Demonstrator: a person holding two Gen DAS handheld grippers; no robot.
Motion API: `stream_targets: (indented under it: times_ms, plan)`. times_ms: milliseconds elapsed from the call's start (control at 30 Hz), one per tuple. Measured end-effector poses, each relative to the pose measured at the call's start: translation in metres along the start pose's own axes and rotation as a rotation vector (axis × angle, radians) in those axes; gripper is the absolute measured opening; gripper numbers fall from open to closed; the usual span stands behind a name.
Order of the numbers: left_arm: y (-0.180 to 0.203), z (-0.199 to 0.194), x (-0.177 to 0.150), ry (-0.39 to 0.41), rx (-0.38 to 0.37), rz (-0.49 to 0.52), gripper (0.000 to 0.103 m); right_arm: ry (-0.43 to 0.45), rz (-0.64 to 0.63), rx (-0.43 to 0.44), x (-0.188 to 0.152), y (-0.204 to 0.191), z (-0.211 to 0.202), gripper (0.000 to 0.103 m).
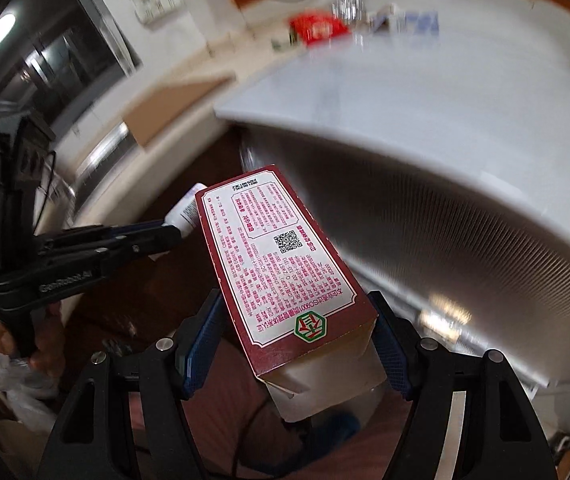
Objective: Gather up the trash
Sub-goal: 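Carry the bottle and medicine box down to the floor bin and open both tools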
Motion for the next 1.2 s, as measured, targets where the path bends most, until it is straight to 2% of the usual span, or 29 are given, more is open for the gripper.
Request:
stream_targets:
  times_ms: [100, 333, 633, 833, 900, 1200]
  plan:
    - [-0.009, 0.034, -0.016, -0.069, 0.003, -0.026, 0.016, -0.086, 0.02, -0.009, -0.02, 0.009, 0.038, 0.07]
    - [-0.047, 0.127, -0.052, -0.247, 0.068, -0.079, 0.016, -0.298, 0.094, -0.027, -0.063, 0.033, 0.138, 0.07]
    - [-0.078, 0.191, -0.065, -0.363, 0.115, -0.098, 0.016, -0.474, 0.084, -0.096, -0.096, 0.041, 0.237, 0.071]
    - [-0.088, 0.214, -0.067, -0.402, 0.131, -0.097, 0.016, -0.536, 0.073, -0.093, -0.103, 0.038, 0.272, 0.071]
    - [-0.09, 0.218, -0.067, -0.408, 0.138, -0.092, 0.016, -0.553, 0.072, -0.081, -0.094, 0.043, 0.28, 0.072]
    - [-0.093, 0.226, -0.068, -0.429, 0.158, -0.064, 0.018, -0.528, 0.06, -0.054, -0.086, 0.041, 0.279, 0.078]
Point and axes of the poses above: each gripper's, at about its wrist camera, not at the fingertips, and z roughly the way its jaws point, y to its right, x to its top, the point moved 9 cm from there along z, roughly the way its jaws point, and after that the axes turned 5 degrees about -x, right-handed, at the moved point
